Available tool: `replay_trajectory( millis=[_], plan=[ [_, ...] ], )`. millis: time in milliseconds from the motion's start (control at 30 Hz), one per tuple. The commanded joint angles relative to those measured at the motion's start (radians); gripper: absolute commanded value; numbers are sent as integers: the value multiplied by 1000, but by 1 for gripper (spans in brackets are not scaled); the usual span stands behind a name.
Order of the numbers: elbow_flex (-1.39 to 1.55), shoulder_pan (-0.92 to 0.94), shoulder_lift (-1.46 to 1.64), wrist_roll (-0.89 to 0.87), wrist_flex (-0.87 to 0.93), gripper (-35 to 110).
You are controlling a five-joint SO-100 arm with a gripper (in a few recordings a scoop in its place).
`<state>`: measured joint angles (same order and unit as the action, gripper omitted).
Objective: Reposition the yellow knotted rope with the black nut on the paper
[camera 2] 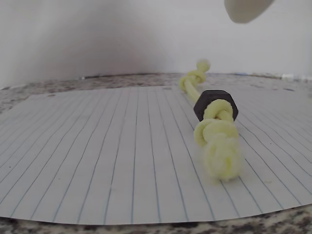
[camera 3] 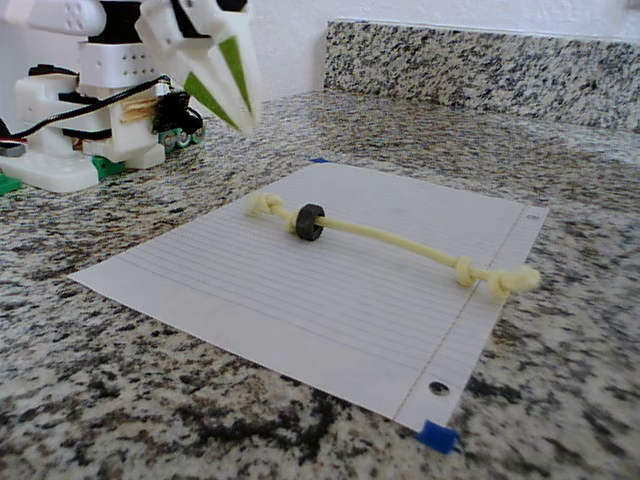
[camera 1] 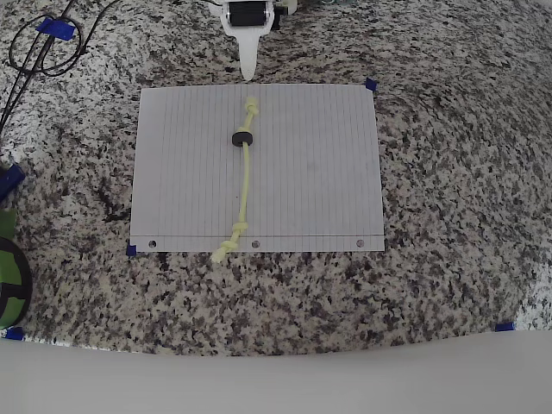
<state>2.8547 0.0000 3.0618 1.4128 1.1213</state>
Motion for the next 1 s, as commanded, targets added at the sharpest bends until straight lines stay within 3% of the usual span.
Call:
replay_trajectory(
  millis=[0, 200, 267, 367, 467, 633, 700, 833, 967],
  plan=[
    [-61, -18, -103, -221, -49, 6],
    [-78, -18, -250, -649, -126, 7],
    [-81, -12, -290, -695, -176, 7],
    [-98, -20, -350, -1051, -161, 7],
    [-126, -11, -394, -1207, -129, 7],
    [-169, 3, -442, -1227, -100, 8],
    [-184, -8, -449, -1229, -107, 23],
    [-192, -15, -466, -1266, -167, 40],
    [-190, -12, -518, -1385, -181, 46]
  ],
)
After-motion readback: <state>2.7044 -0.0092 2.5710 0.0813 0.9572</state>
